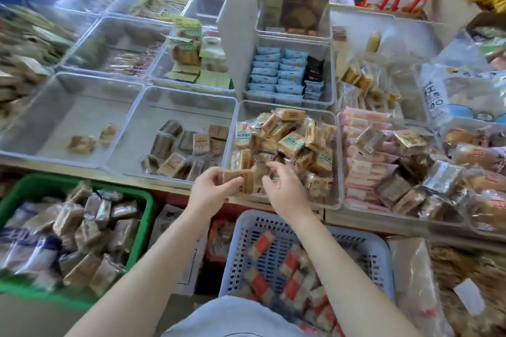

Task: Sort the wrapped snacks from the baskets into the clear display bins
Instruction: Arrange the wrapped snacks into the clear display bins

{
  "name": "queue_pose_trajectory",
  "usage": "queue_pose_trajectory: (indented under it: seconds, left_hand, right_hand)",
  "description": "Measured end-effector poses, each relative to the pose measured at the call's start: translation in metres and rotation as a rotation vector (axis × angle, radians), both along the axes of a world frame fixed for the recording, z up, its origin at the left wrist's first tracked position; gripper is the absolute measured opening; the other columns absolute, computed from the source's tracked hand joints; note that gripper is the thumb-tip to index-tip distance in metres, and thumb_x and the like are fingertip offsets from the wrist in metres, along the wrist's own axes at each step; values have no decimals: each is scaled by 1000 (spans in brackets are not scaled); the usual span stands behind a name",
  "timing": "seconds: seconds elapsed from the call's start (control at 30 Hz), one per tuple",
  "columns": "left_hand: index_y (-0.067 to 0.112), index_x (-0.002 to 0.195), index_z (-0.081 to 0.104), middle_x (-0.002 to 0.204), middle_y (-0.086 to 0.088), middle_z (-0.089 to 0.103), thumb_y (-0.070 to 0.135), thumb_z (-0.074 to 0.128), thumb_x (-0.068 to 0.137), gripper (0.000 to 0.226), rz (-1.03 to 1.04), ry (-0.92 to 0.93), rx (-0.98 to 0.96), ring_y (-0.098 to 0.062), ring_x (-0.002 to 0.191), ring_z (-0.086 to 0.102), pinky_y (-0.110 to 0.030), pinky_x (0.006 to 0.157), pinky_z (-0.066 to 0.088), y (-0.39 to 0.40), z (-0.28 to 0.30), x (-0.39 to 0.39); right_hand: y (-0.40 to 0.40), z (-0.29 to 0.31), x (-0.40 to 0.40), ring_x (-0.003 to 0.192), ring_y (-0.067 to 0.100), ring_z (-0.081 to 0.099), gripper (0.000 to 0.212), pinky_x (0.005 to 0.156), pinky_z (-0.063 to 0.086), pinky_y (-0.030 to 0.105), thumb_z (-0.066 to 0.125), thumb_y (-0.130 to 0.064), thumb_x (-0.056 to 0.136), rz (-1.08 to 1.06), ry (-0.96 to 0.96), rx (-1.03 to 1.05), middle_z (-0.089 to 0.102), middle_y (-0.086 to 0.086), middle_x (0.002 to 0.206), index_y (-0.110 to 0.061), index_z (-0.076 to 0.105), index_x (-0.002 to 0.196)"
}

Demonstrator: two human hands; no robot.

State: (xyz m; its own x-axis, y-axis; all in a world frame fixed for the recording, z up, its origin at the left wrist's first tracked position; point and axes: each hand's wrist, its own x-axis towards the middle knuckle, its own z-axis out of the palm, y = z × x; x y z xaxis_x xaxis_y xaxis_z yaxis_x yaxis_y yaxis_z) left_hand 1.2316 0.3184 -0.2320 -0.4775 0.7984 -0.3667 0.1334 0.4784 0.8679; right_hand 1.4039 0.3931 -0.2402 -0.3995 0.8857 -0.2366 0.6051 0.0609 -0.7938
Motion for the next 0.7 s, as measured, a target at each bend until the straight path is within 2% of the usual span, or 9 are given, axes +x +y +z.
queue_pose_trajectory:
  seconds: [0.07,0.13,0.2,0.27,0.33,0.43,0.53,0.6,0.7]
  left_hand:
    - [28,100,65,94,2,70,39,80,80,27,64,94,-2,-14,87,67,-32,78,57,-5,-9,-37]
    - [30,110,60,97,7,67,31,76,85,30,119,147,22,-13,88,65,-32,78,55,-5,-12,-70]
    - [31,117,58,98,6,66,22,69,90,30,130,253,43,-17,87,65,-33,80,53,2,-17,-98]
    - [26,118,61,100,2,64,15,63,90,30,91,398,27,-20,91,62,-33,83,49,12,-25,-121]
    - [24,121,61,104,-1,55,13,60,90,32,46,466,-32,-23,96,59,-31,87,45,20,-37,-137]
    - [23,134,52,121,-10,48,19,59,92,43,-41,441,-177,-30,113,53,-36,100,41,28,-50,-149]
    - [19,150,33,147,-18,34,30,60,93,64,-156,413,-350,-35,137,32,-44,111,31,31,-48,-143]
    - [16,151,31,153,-17,29,31,57,94,64,-202,516,-320,-34,141,24,-47,112,29,30,-37,-128]
    - [16,143,46,139,-8,48,30,53,97,49,-258,617,-129,-26,125,46,-40,95,43,26,-12,-88]
  right_hand:
    - [-4,-23,-22,138,21,39,46,116,33,44,46,-33,102,188,-198,222,42,2,151,-19,46,147]
    - [-11,-44,-35,152,23,15,50,121,21,47,37,-40,104,332,-397,288,26,2,162,-31,33,154]
    - [-18,-57,-40,154,24,-3,54,121,13,49,26,-46,106,415,-572,322,10,0,167,-40,12,157]
    - [-24,-61,-40,154,25,-9,55,120,10,50,22,-48,106,435,-655,380,5,0,168,-42,3,158]
    - [-25,-61,-42,154,25,-10,55,121,7,49,21,-47,106,436,-688,386,3,0,168,-41,2,158]
    - [-24,-63,-43,154,25,-12,56,121,6,50,21,-47,106,443,-714,381,2,0,168,-41,2,158]
    - [-23,-62,-42,153,25,-14,57,121,4,50,24,-47,105,448,-706,363,0,0,168,-41,3,158]
    - [-22,-58,-42,153,24,-16,60,121,1,50,30,-45,104,475,-689,325,-3,0,168,-42,1,157]
    - [-21,-40,-37,154,21,-9,61,123,0,46,41,-35,103,457,-538,219,3,0,168,-38,12,157]
